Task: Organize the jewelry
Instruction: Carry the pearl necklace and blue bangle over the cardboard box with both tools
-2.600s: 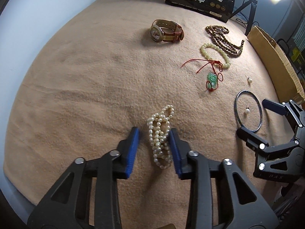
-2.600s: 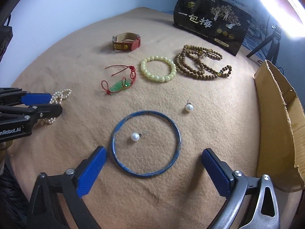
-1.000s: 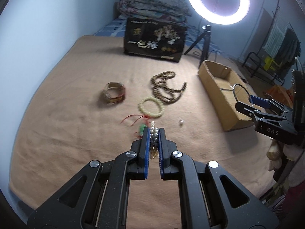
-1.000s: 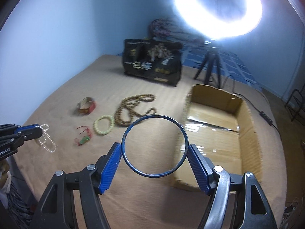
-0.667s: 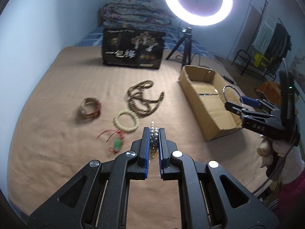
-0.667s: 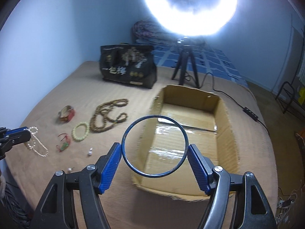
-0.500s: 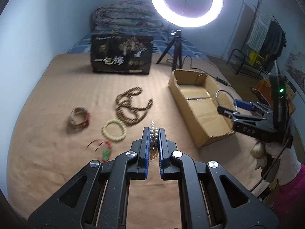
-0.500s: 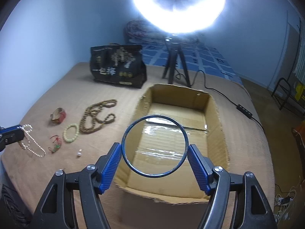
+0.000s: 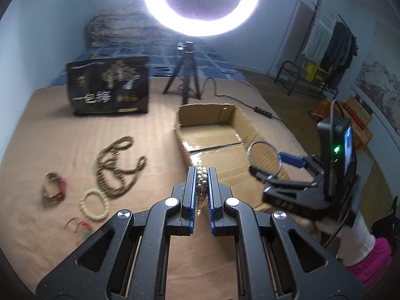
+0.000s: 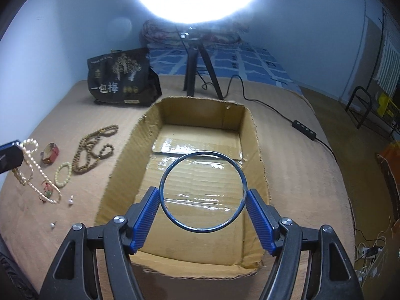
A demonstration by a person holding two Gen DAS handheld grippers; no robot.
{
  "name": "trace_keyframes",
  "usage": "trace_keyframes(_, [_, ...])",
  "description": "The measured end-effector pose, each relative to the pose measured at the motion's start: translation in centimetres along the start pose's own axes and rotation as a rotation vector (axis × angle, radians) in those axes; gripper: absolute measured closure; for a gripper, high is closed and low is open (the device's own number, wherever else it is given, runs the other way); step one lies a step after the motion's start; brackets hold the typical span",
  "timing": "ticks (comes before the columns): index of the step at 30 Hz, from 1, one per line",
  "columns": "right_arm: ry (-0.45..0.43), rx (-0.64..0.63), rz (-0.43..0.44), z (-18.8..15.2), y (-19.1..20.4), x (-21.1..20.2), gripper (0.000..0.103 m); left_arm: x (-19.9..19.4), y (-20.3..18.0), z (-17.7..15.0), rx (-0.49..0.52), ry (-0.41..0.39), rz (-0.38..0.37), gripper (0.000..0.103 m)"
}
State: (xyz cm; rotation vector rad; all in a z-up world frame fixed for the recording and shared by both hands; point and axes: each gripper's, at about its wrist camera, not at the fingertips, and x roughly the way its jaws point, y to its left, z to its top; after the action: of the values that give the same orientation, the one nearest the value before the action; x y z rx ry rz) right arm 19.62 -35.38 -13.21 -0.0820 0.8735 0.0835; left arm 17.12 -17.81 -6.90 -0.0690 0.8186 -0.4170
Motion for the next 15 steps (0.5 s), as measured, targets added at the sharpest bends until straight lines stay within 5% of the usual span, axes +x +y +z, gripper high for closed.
trace_keyframes(15, [0.072, 0.022, 0.022, -1.0, -1.7, 2.3, 0.03, 7.4, -2.3, 0.8, 0.022, 0.091, -0.058, 0.097])
